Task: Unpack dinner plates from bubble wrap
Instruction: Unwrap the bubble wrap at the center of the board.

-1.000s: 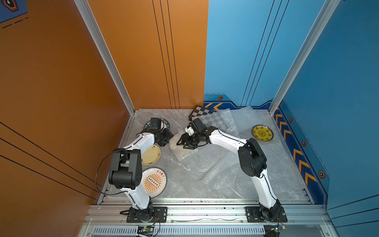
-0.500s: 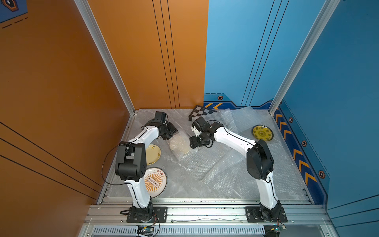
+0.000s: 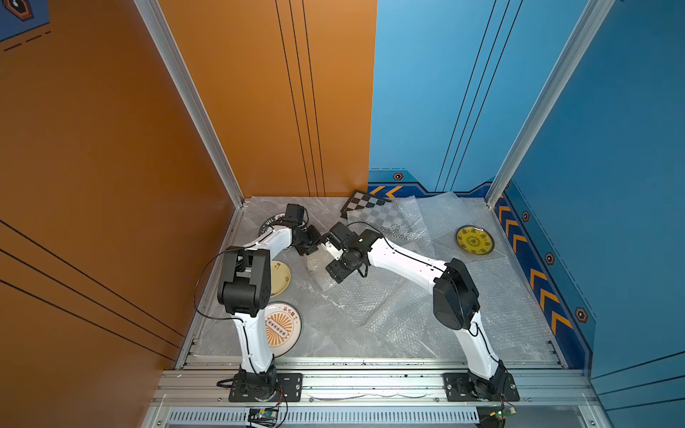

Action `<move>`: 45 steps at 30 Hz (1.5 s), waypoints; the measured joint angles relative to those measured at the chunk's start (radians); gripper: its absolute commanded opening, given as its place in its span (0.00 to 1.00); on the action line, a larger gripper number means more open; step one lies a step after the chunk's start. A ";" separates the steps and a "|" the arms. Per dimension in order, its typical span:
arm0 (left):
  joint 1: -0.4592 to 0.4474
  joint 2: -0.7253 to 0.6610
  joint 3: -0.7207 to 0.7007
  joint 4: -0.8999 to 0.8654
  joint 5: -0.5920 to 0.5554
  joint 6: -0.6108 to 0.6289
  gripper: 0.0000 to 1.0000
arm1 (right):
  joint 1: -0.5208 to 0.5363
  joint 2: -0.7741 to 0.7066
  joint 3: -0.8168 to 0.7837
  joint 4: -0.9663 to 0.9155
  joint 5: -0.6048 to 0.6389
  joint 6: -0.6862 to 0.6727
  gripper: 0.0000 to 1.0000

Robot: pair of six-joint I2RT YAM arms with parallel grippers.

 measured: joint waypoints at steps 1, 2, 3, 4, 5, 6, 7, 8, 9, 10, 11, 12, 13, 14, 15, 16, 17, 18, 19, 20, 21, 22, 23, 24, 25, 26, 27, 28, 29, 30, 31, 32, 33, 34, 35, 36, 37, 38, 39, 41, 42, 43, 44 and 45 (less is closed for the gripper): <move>0.000 0.005 0.003 -0.001 0.004 0.000 0.38 | 0.003 0.009 0.004 -0.004 0.008 -0.003 0.78; 0.000 0.010 0.006 -0.001 0.007 0.001 0.38 | 0.003 0.018 0.008 -0.008 0.017 -0.006 0.78; 0.000 0.016 0.008 -0.002 0.012 0.004 0.38 | 0.003 0.027 0.014 -0.010 0.024 -0.008 0.76; 0.000 0.019 0.009 -0.003 0.014 0.005 0.37 | 0.002 0.033 0.019 -0.012 0.030 -0.013 0.76; 0.003 0.024 0.009 -0.003 0.018 0.008 0.37 | 0.000 0.041 0.031 -0.018 0.043 -0.017 0.75; 0.003 0.029 0.009 -0.003 0.022 0.011 0.37 | -0.001 0.048 0.042 -0.021 0.056 -0.022 0.74; 0.004 0.033 0.009 -0.003 0.026 0.012 0.37 | -0.002 0.053 0.051 -0.022 0.067 -0.024 0.73; 0.005 0.037 0.009 -0.003 0.030 0.013 0.37 | -0.002 0.057 0.058 -0.023 0.080 -0.030 0.73; 0.006 0.041 0.009 -0.003 0.034 0.016 0.36 | -0.003 0.061 0.061 -0.022 0.095 -0.035 0.72; 0.007 0.044 0.009 -0.003 0.037 0.018 0.36 | -0.003 0.064 0.061 -0.023 0.110 -0.041 0.71; 0.008 0.047 0.009 -0.003 0.040 0.019 0.36 | -0.003 0.069 0.062 -0.023 0.128 -0.045 0.70; 0.008 0.048 0.009 -0.003 0.043 0.023 0.36 | -0.006 0.077 0.063 -0.023 0.145 -0.049 0.70; 0.008 0.049 0.010 -0.004 0.044 0.026 0.36 | -0.007 0.086 0.063 -0.023 0.157 -0.053 0.69; 0.008 0.050 0.011 -0.006 0.045 0.028 0.35 | -0.008 0.098 0.069 -0.025 0.167 -0.060 0.68; 0.008 0.052 0.013 -0.008 0.047 0.032 0.35 | -0.009 0.113 0.078 -0.028 0.179 -0.064 0.67; 0.008 0.054 0.017 -0.014 0.048 0.036 0.35 | -0.010 0.130 0.091 -0.031 0.184 -0.066 0.65; 0.008 0.056 0.020 -0.018 0.050 0.041 0.34 | -0.010 0.151 0.107 -0.032 0.192 -0.066 0.61; 0.008 0.058 0.022 -0.021 0.051 0.044 0.34 | -0.010 0.166 0.119 -0.031 0.200 -0.069 0.52; 0.007 0.058 0.024 -0.024 0.051 0.050 0.34 | -0.010 0.180 0.132 -0.032 0.209 -0.070 0.40; 0.007 0.058 0.025 -0.028 0.051 0.053 0.34 | -0.009 0.189 0.144 -0.032 0.213 -0.066 0.29; 0.007 0.059 0.027 -0.032 0.051 0.057 0.33 | -0.008 0.193 0.152 -0.030 0.221 -0.066 0.20; 0.007 0.061 0.032 -0.040 0.051 0.062 0.32 | -0.008 0.195 0.160 -0.029 0.230 -0.061 0.11; 0.007 0.064 0.037 -0.048 0.051 0.070 0.30 | -0.008 0.195 0.169 -0.027 0.235 -0.054 0.02; 0.006 0.069 0.045 -0.056 0.051 0.077 0.29 | -0.010 0.195 0.179 -0.022 0.236 -0.047 0.00; 0.004 0.074 0.055 -0.066 0.051 0.086 0.27 | -0.011 0.195 0.192 -0.018 0.237 -0.031 0.00; 0.002 0.080 0.064 -0.075 0.049 0.095 0.25 | -0.016 0.195 0.204 -0.019 0.234 -0.023 0.00; 0.002 0.087 0.074 -0.085 0.048 0.106 0.25 | -0.021 0.195 0.214 -0.017 0.232 -0.008 0.00; -0.001 0.092 0.082 -0.095 0.046 0.118 0.24 | -0.030 0.195 0.226 -0.011 0.225 0.011 0.00; -0.005 0.097 0.088 -0.106 0.043 0.129 0.22 | -0.042 0.195 0.232 -0.005 0.212 0.034 0.00; -0.010 0.101 0.091 -0.117 0.040 0.138 0.21 | -0.056 0.194 0.238 -0.001 0.199 0.056 0.00; -0.016 0.108 0.095 -0.130 0.037 0.151 0.19 | -0.074 0.193 0.239 0.007 0.182 0.083 0.00; -0.024 0.114 0.099 -0.144 0.035 0.161 0.18 | -0.098 0.193 0.236 0.018 0.160 0.116 0.00; -0.031 0.119 0.104 -0.154 0.035 0.168 0.16 | -0.116 0.191 0.229 0.029 0.142 0.142 0.00; -0.038 0.125 0.111 -0.165 0.035 0.178 0.15 | -0.141 0.183 0.209 0.050 0.114 0.179 0.00; -0.044 0.129 0.119 -0.174 0.035 0.188 0.14 | -0.167 0.169 0.172 0.078 0.079 0.221 0.00; -0.050 0.132 0.126 -0.182 0.034 0.196 0.13 | -0.190 0.154 0.134 0.105 0.047 0.260 0.00; -0.057 0.136 0.135 -0.192 0.031 0.205 0.13 | -0.217 0.134 0.084 0.138 0.012 0.303 0.00; -0.067 0.140 0.144 -0.203 0.029 0.216 0.12 | -0.241 0.115 0.037 0.169 -0.023 0.345 0.00; -0.074 0.143 0.150 -0.208 0.027 0.224 0.12 | -0.259 0.101 0.002 0.192 -0.055 0.377 0.00; -0.087 0.147 0.159 -0.220 0.023 0.239 0.12 | -0.285 0.090 -0.034 0.228 -0.106 0.423 0.00; -0.090 0.149 0.162 -0.225 0.020 0.244 0.12 | -0.290 0.090 -0.038 0.239 -0.120 0.436 0.00; -0.091 0.152 0.163 -0.229 0.017 0.251 0.11 | -0.290 0.090 -0.039 0.249 -0.129 0.446 0.00; -0.091 0.154 0.166 -0.233 0.015 0.255 0.11 | -0.289 0.090 -0.039 0.256 -0.137 0.454 0.00; -0.091 0.157 0.168 -0.237 0.013 0.259 0.11 | -0.286 0.088 -0.039 0.264 -0.140 0.463 0.00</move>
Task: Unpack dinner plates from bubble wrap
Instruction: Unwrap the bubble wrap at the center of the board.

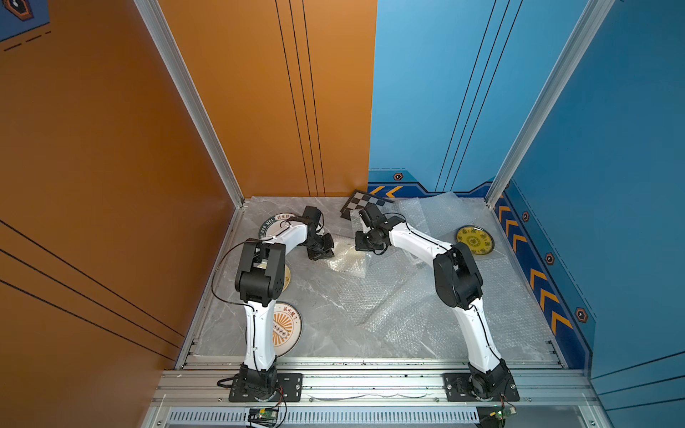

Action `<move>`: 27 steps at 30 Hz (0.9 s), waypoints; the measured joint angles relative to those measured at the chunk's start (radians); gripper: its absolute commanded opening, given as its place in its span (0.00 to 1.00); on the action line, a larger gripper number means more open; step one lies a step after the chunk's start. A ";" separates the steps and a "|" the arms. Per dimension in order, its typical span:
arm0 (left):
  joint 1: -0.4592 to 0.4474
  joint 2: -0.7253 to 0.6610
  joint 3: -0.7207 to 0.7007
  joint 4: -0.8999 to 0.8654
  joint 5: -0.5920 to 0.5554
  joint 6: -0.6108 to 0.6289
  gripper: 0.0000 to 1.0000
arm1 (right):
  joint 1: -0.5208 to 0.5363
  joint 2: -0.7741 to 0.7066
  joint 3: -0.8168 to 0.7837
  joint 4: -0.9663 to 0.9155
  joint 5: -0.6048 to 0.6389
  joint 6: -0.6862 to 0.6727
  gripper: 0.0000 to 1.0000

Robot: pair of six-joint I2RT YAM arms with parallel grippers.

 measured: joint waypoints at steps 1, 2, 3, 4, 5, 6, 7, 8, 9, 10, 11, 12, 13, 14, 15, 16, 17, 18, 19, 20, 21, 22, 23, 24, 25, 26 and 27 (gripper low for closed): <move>0.000 0.001 0.001 -0.004 -0.003 0.003 0.11 | 0.003 -0.003 0.000 0.005 -0.005 0.007 0.00; 0.000 0.001 0.002 -0.008 -0.005 0.006 0.09 | 0.005 -0.006 0.000 0.008 -0.009 0.012 0.00; 0.000 0.001 0.002 -0.011 -0.010 0.011 0.08 | 0.005 -0.011 0.000 0.011 -0.017 0.017 0.00; -0.001 0.001 0.002 -0.013 -0.013 0.015 0.07 | 0.004 -0.016 -0.002 0.014 -0.022 0.024 0.00; -0.003 0.001 0.002 -0.014 -0.017 0.020 0.05 | 0.002 -0.024 -0.009 0.019 -0.027 0.032 0.00; -0.003 0.001 0.002 -0.014 -0.021 0.025 0.03 | 0.000 -0.035 -0.023 0.024 -0.034 0.043 0.00; -0.006 0.001 0.002 -0.014 -0.025 0.032 0.03 | -0.003 -0.045 -0.037 0.030 -0.048 0.057 0.00; -0.010 0.001 0.002 -0.014 -0.027 0.037 0.02 | -0.007 -0.052 -0.048 0.037 -0.058 0.070 0.00; -0.016 0.001 0.002 -0.014 -0.033 0.044 0.00 | -0.012 -0.056 -0.058 0.047 -0.074 0.085 0.00; -0.023 0.001 0.002 -0.014 -0.040 0.050 0.00 | -0.019 -0.056 -0.062 0.056 -0.092 0.105 0.00; -0.028 0.001 0.002 -0.016 -0.047 0.056 0.00 | -0.024 -0.056 -0.064 0.064 -0.105 0.118 0.00; -0.035 0.001 0.005 -0.018 -0.056 0.063 0.00 | -0.030 -0.056 -0.068 0.073 -0.122 0.137 0.00; -0.044 0.002 0.009 -0.023 -0.070 0.072 0.00 | -0.034 -0.056 -0.072 0.087 -0.140 0.163 0.00; -0.052 0.003 0.013 -0.028 -0.083 0.078 0.00 | -0.037 -0.056 -0.077 0.111 -0.156 0.187 0.00; -0.062 0.005 0.019 -0.035 -0.100 0.086 0.00 | -0.037 -0.056 -0.087 0.146 -0.172 0.221 0.00; -0.071 0.007 0.023 -0.040 -0.116 0.093 0.00 | -0.037 -0.056 -0.099 0.186 -0.189 0.259 0.00; -0.078 0.009 0.027 -0.043 -0.132 0.101 0.00 | -0.037 -0.056 -0.116 0.232 -0.203 0.295 0.00; -0.085 0.009 0.028 -0.046 -0.148 0.108 0.00 | -0.037 -0.056 -0.134 0.278 -0.215 0.335 0.00; -0.092 0.009 0.029 -0.047 -0.162 0.113 0.00 | -0.038 -0.056 -0.158 0.334 -0.227 0.385 0.00; -0.096 0.009 0.029 -0.047 -0.173 0.117 0.00 | -0.040 -0.056 -0.181 0.385 -0.237 0.430 0.00; -0.101 0.009 0.030 -0.047 -0.185 0.124 0.00 | -0.043 -0.056 -0.204 0.440 -0.246 0.483 0.00; -0.106 0.009 0.031 -0.047 -0.194 0.128 0.00 | -0.047 -0.055 -0.223 0.486 -0.255 0.532 0.00; -0.111 0.009 0.032 -0.047 -0.204 0.132 0.00 | -0.050 -0.055 -0.237 0.522 -0.262 0.571 0.00; -0.116 0.009 0.032 -0.046 -0.212 0.135 0.00 | -0.052 -0.054 -0.248 0.555 -0.268 0.613 0.00; -0.120 0.009 0.033 -0.045 -0.221 0.138 0.00 | -0.053 -0.051 -0.256 0.585 -0.275 0.653 0.00; -0.123 0.010 0.033 -0.043 -0.227 0.142 0.00 | -0.054 -0.047 -0.258 0.608 -0.281 0.683 0.00; -0.126 0.010 0.034 -0.042 -0.232 0.143 0.00 | -0.054 -0.042 -0.260 0.633 -0.284 0.717 0.00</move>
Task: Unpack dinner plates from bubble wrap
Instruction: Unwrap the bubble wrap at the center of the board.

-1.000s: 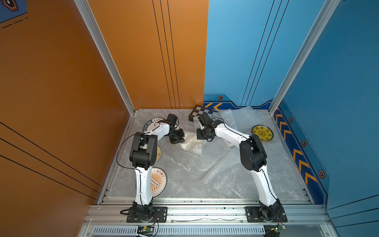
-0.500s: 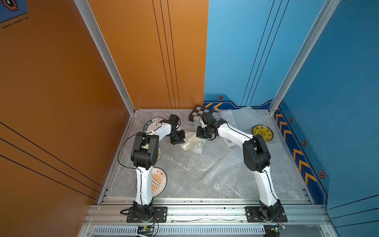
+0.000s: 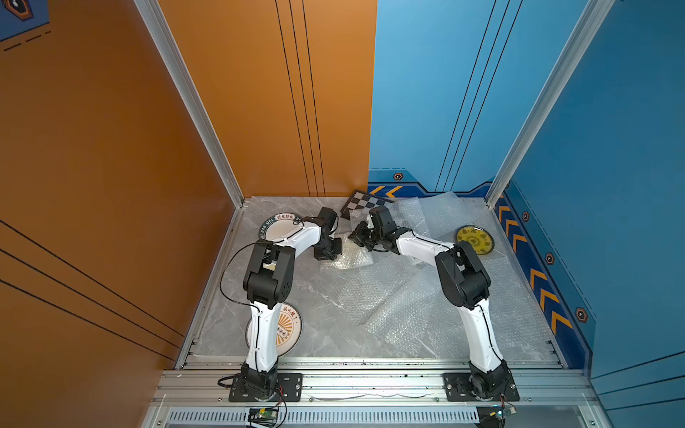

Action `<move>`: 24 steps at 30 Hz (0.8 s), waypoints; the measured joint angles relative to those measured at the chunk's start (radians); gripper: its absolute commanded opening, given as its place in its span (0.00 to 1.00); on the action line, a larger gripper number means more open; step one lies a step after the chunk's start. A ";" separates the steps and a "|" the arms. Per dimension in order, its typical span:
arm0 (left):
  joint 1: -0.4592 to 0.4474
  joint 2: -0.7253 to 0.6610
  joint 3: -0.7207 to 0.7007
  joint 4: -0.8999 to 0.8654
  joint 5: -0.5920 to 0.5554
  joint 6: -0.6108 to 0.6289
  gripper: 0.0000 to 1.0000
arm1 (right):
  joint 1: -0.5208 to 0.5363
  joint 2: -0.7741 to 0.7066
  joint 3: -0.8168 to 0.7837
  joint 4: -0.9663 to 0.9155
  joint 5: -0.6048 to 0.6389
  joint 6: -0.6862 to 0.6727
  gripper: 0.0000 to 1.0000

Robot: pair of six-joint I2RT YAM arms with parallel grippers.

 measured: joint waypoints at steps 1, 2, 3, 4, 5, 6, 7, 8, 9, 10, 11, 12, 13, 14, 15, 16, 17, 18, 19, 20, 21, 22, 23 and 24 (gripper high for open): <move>-0.002 0.001 0.001 0.001 -0.004 0.003 0.00 | 0.000 0.004 -0.005 0.028 -0.002 0.037 0.00; -0.002 0.002 0.001 0.002 -0.005 0.007 0.00 | 0.000 0.007 -0.009 0.048 -0.002 0.068 0.00; -0.003 0.003 0.001 0.003 -0.006 0.011 0.00 | 0.000 0.013 -0.010 0.069 -0.002 0.098 0.00; -0.003 0.003 0.001 0.004 -0.007 0.014 0.00 | 0.000 0.019 -0.010 0.086 -0.002 0.130 0.00; -0.003 0.004 0.002 0.005 -0.008 0.017 0.00 | 0.000 0.024 -0.010 0.100 -0.002 0.153 0.00; -0.004 0.004 0.005 0.006 -0.010 0.018 0.00 | 0.000 0.029 -0.010 0.114 -0.002 0.178 0.00; -0.005 0.005 0.006 0.006 -0.012 0.020 0.00 | 0.000 0.034 -0.010 0.122 -0.003 0.196 0.00; -0.005 0.005 0.006 0.006 -0.013 0.021 0.00 | 0.000 0.035 -0.008 0.122 -0.006 0.203 0.00; -0.005 0.006 0.007 0.006 -0.013 0.021 0.00 | 0.000 0.041 0.008 0.103 -0.016 0.200 0.10; -0.005 0.005 0.006 0.006 -0.012 0.021 0.00 | -0.001 0.055 0.048 0.062 -0.030 0.186 0.26; -0.005 0.004 0.006 0.009 -0.011 0.021 0.00 | -0.002 0.068 0.089 0.020 -0.044 0.166 0.37; -0.003 0.003 0.006 0.011 -0.008 0.021 0.00 | -0.003 0.078 0.132 -0.027 -0.055 0.132 0.43; 0.000 0.001 0.005 0.013 0.001 0.020 0.00 | -0.003 0.081 0.167 -0.082 -0.059 0.087 0.48; 0.006 0.000 0.002 0.013 0.015 0.019 0.00 | -0.006 0.080 0.194 -0.118 -0.062 0.050 0.52; 0.011 -0.002 0.000 0.014 0.029 0.015 0.00 | -0.011 0.074 0.222 -0.154 -0.062 0.007 0.57; 0.017 -0.003 0.000 0.013 0.045 0.012 0.00 | -0.018 0.060 0.240 -0.192 -0.058 -0.043 0.59; 0.023 -0.003 0.000 0.010 0.061 0.009 0.00 | -0.026 0.042 0.247 -0.229 -0.054 -0.085 0.61; 0.029 -0.003 0.000 0.006 0.079 0.005 0.00 | -0.038 0.010 0.247 -0.276 -0.050 -0.132 0.63; 0.034 -0.003 0.004 -0.003 0.092 0.001 0.00 | -0.049 -0.017 0.247 -0.320 -0.049 -0.173 0.64; 0.039 -0.003 0.007 -0.014 0.102 -0.003 0.00 | -0.058 -0.040 0.247 -0.357 -0.050 -0.207 0.64; 0.041 -0.003 0.013 -0.031 0.113 -0.006 0.00 | -0.068 -0.066 0.247 -0.394 -0.049 -0.242 0.64; 0.044 -0.003 0.018 -0.045 0.122 -0.010 0.00 | -0.075 -0.085 0.247 -0.425 -0.049 -0.272 0.64; 0.046 -0.003 0.022 -0.058 0.131 -0.012 0.00 | -0.079 -0.103 0.247 -0.455 -0.050 -0.306 0.63; 0.048 -0.004 0.023 -0.069 0.140 -0.014 0.00 | -0.078 -0.117 0.250 -0.488 -0.052 -0.339 0.62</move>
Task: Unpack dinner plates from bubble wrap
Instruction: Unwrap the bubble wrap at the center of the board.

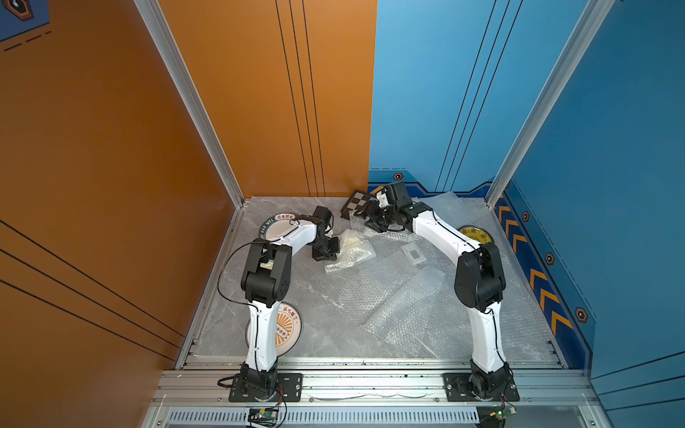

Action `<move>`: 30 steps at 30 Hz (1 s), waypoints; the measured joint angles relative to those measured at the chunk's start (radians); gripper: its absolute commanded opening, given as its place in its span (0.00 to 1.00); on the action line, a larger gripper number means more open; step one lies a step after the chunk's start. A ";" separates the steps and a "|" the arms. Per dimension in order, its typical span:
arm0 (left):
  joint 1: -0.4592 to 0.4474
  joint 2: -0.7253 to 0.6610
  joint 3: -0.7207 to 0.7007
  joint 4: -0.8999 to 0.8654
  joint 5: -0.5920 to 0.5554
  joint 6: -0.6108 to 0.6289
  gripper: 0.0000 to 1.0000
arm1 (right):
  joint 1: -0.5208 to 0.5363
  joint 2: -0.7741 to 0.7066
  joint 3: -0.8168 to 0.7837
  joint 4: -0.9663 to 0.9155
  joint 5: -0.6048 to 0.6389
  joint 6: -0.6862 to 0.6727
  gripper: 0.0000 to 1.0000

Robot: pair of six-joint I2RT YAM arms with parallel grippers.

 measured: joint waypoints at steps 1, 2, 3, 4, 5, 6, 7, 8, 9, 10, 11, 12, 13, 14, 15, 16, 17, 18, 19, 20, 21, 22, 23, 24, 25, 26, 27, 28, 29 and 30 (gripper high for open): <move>0.004 -0.001 0.000 -0.010 0.007 -0.003 0.00 | 0.005 -0.005 0.006 -0.025 -0.005 -0.024 0.62; 0.008 -0.003 0.000 -0.021 0.014 -0.007 0.00 | 0.015 -0.005 0.011 -0.046 -0.014 -0.049 0.60; 0.011 -0.007 0.000 -0.032 0.021 -0.013 0.01 | 0.027 -0.005 0.012 -0.064 -0.027 -0.071 0.59; 0.014 -0.013 -0.002 -0.037 0.024 -0.018 0.05 | 0.040 -0.002 0.012 -0.084 -0.036 -0.088 0.57; 0.019 -0.026 -0.006 -0.045 0.026 -0.023 0.08 | 0.054 0.002 0.011 -0.103 -0.048 -0.105 0.56; 0.024 -0.042 -0.011 -0.052 0.027 -0.027 0.10 | 0.067 0.008 0.011 -0.118 -0.062 -0.121 0.55; 0.026 -0.056 -0.014 -0.058 0.029 -0.033 0.11 | 0.077 0.014 0.011 -0.127 -0.075 -0.132 0.54; 0.030 -0.077 -0.016 -0.064 0.030 -0.038 0.12 | 0.089 0.024 0.011 -0.135 -0.090 -0.147 0.54; 0.030 -0.097 -0.018 -0.068 0.031 -0.042 0.13 | 0.097 0.037 0.012 -0.142 -0.110 -0.161 0.54; 0.032 -0.115 -0.019 -0.068 0.032 -0.048 0.13 | 0.103 0.050 0.017 -0.148 -0.126 -0.170 0.53; 0.032 -0.135 -0.020 -0.071 0.032 -0.053 0.13 | 0.108 0.070 0.024 -0.153 -0.145 -0.181 0.53; 0.032 -0.150 -0.023 -0.071 0.033 -0.056 0.13 | 0.110 0.087 0.026 -0.153 -0.160 -0.188 0.52; 0.032 -0.166 -0.027 -0.072 0.034 -0.060 0.14 | 0.113 0.103 0.026 -0.156 -0.171 -0.196 0.52; 0.031 -0.182 -0.032 -0.075 0.034 -0.064 0.14 | 0.113 0.119 0.026 -0.161 -0.185 -0.202 0.51; 0.030 -0.193 -0.037 -0.079 0.037 -0.068 0.14 | 0.114 0.135 0.024 -0.165 -0.191 -0.209 0.51; 0.029 -0.201 -0.040 -0.082 0.040 -0.073 0.14 | 0.113 0.143 0.020 -0.167 -0.195 -0.214 0.51; 0.026 -0.206 -0.043 -0.084 0.044 -0.079 0.14 | 0.113 0.147 0.008 -0.170 -0.199 -0.220 0.51; 0.023 -0.207 -0.044 -0.086 0.048 -0.084 0.14 | 0.111 0.147 -0.008 -0.173 -0.202 -0.227 0.51; 0.020 -0.207 -0.044 -0.087 0.050 -0.090 0.14 | 0.109 0.147 -0.016 -0.177 -0.203 -0.232 0.52; 0.013 -0.207 -0.045 -0.086 0.052 -0.096 0.14 | 0.106 0.147 -0.023 -0.179 -0.205 -0.237 0.52; 0.002 -0.207 -0.046 -0.086 0.055 -0.103 0.14 | 0.103 0.147 -0.028 -0.180 -0.205 -0.244 0.52; -0.011 -0.207 -0.047 -0.086 0.057 -0.109 0.14 | 0.100 0.147 -0.029 -0.182 -0.206 -0.249 0.53; -0.026 -0.207 -0.050 -0.085 0.060 -0.116 0.14 | 0.095 0.147 -0.029 -0.181 -0.206 -0.254 0.53; -0.043 -0.207 -0.056 -0.082 0.063 -0.122 0.14 | 0.090 0.147 -0.029 -0.181 -0.206 -0.256 0.53; -0.058 -0.207 -0.064 -0.081 0.066 -0.129 0.14 | 0.086 0.147 -0.029 -0.181 -0.208 -0.259 0.53; -0.072 -0.207 -0.076 -0.078 0.068 -0.136 0.14 | 0.082 0.147 -0.028 -0.181 -0.208 -0.261 0.53; -0.084 -0.207 -0.088 -0.076 0.068 -0.140 0.14 | 0.077 0.147 -0.028 -0.181 -0.208 -0.262 0.53; -0.093 -0.206 -0.098 -0.074 0.067 -0.144 0.13 | 0.075 0.149 -0.024 -0.182 -0.208 -0.262 0.52; -0.100 -0.204 -0.108 -0.074 0.066 -0.146 0.12 | 0.071 0.154 -0.015 -0.183 -0.208 -0.265 0.52; -0.102 -0.201 -0.118 -0.074 0.058 -0.146 0.08 | 0.070 0.163 0.000 -0.185 -0.208 -0.268 0.52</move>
